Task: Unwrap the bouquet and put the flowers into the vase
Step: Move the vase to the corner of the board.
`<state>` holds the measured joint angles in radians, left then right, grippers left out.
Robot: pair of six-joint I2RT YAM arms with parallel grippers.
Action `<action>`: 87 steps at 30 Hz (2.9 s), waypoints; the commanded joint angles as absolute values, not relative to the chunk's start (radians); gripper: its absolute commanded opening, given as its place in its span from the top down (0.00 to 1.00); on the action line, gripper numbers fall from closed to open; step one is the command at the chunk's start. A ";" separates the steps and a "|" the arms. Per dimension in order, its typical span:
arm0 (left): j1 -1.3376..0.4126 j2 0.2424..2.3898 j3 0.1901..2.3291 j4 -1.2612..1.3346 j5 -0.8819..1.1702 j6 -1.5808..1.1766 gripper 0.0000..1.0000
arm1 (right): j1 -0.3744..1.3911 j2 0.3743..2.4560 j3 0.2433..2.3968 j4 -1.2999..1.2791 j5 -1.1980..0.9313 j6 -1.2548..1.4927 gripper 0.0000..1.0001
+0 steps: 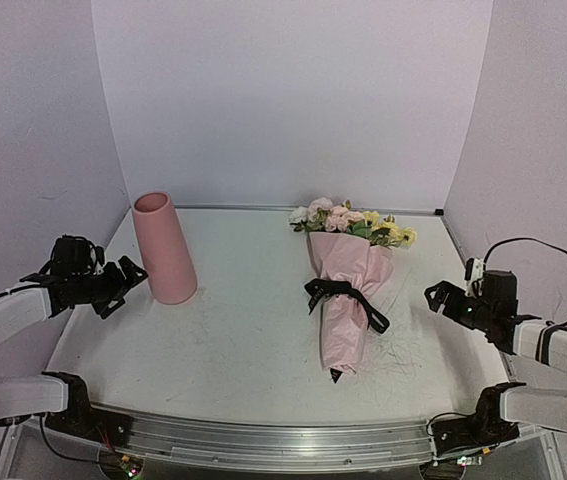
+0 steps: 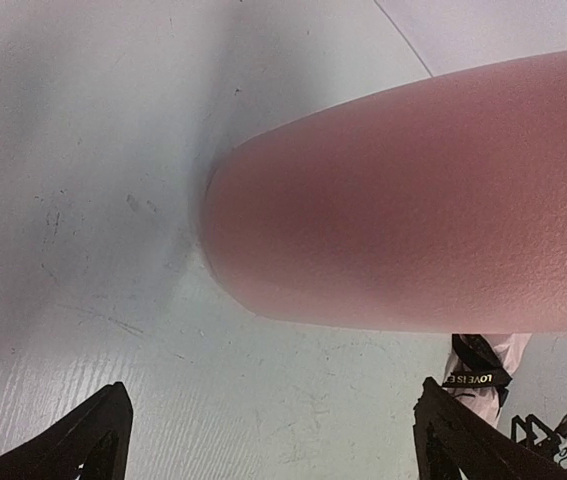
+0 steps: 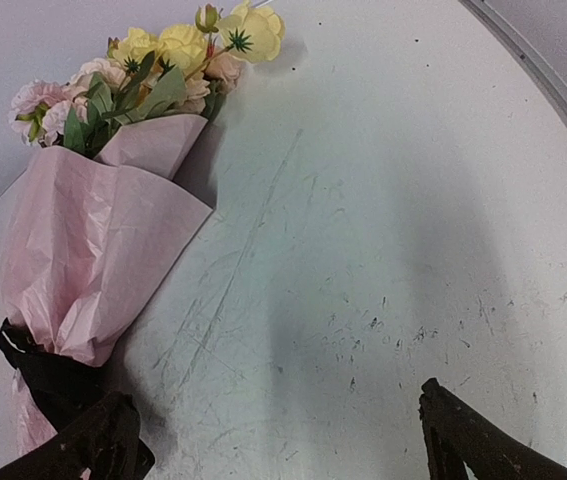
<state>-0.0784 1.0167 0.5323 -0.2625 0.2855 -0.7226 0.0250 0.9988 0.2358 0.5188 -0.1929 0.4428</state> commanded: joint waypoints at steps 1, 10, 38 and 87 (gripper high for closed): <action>-0.076 1.021 0.553 -0.288 0.281 -0.694 0.00 | 0.026 1.027 0.271 0.532 -0.222 0.436 0.02; -0.076 1.044 0.567 -0.287 0.272 -0.668 0.00 | 0.026 1.057 0.346 0.433 -0.224 0.415 0.02; -0.076 1.155 0.542 -0.177 0.434 -0.636 0.02 | 0.399 1.636 0.878 0.204 -0.467 0.407 0.13; -0.076 1.833 1.008 0.074 0.554 -0.573 0.14 | 0.480 1.685 0.977 0.124 -0.374 0.466 0.15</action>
